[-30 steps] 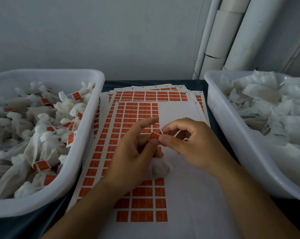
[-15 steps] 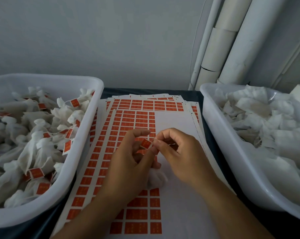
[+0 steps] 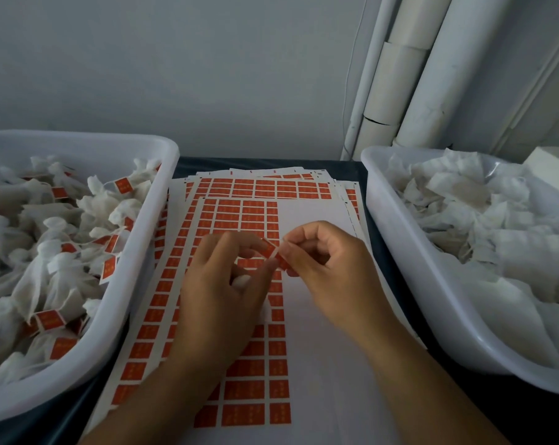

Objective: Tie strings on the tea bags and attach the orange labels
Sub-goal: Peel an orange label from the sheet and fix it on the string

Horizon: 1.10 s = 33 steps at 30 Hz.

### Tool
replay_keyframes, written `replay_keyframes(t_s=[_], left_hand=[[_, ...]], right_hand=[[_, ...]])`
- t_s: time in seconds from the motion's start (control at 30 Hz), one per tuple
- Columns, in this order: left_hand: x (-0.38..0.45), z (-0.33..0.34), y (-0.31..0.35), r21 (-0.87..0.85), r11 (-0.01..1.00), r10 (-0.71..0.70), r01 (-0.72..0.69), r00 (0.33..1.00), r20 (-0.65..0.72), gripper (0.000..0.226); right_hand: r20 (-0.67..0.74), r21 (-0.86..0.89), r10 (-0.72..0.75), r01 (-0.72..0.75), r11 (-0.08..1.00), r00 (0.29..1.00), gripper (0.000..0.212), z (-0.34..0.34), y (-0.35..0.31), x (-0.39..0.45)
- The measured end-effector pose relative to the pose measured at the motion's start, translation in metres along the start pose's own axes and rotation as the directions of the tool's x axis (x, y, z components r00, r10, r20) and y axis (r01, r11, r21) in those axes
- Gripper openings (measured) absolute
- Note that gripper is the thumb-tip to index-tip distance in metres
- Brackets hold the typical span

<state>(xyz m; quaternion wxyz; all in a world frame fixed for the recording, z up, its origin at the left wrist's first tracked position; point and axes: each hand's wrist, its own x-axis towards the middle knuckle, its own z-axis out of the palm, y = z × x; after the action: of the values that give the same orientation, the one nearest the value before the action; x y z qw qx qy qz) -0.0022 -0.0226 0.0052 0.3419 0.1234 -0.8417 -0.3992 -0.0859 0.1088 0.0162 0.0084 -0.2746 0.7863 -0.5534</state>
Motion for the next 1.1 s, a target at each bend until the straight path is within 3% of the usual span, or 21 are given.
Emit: replay_keyframes(t_s=[0.1, 0.33, 0.5, 0.6, 0.7, 0.8, 0.97, 1.1], left_hand=[[-0.002, 0.002, -0.002, 0.064, 0.994, 0.093, -0.088, 0.993, -0.074, 0.025], [-0.001, 0.002, -0.003, 0.087, 0.989, 0.124, -0.117, 0.989, -0.084, 0.027], [0.000, 0.005, -0.003, 0.068, 0.997, 0.052, -0.047, 0.996, -0.071, 0.007], [0.000, 0.005, -0.005, -0.018, 0.999, -0.052, 0.051, 0.998, -0.019, 0.013], [0.001, 0.004, -0.007, -0.103, 0.987, -0.118, 0.122, 0.992, 0.049, 0.010], [0.001, 0.002, -0.006, -0.228, 0.956, -0.156, 0.185, 0.978, 0.137, 0.009], [0.001, -0.001, -0.002, -0.328, 0.925, -0.126, 0.190, 0.970, 0.207, 0.012], [0.000, 0.000, -0.006, -0.365, 0.902, -0.142, 0.231, 0.957, 0.254, 0.007]], right_hand=[[-0.033, 0.115, 0.022, -0.019, 0.993, 0.999, 0.013, 0.001, 0.000, 0.000], [-0.043, 0.174, 0.033, -0.025, 0.984, 0.998, 0.014, 0.001, -0.001, 0.000], [-0.002, 0.068, -0.024, 0.024, 0.997, 1.000, 0.017, -0.005, -0.001, 0.001], [0.036, -0.018, -0.012, 0.013, 1.000, 0.999, 0.034, -0.011, -0.002, 0.003], [0.143, -0.072, 0.022, -0.012, 0.997, 0.989, 0.051, -0.015, -0.003, 0.005], [0.249, -0.018, 0.054, -0.051, 0.999, 0.967, 0.058, -0.013, -0.003, 0.004], [0.191, 0.126, 0.016, -0.041, 0.991, 0.982, 0.016, -0.005, 0.000, 0.003], [0.080, 0.078, -0.063, 0.057, 0.995, 0.995, 0.013, -0.004, 0.001, 0.003]])
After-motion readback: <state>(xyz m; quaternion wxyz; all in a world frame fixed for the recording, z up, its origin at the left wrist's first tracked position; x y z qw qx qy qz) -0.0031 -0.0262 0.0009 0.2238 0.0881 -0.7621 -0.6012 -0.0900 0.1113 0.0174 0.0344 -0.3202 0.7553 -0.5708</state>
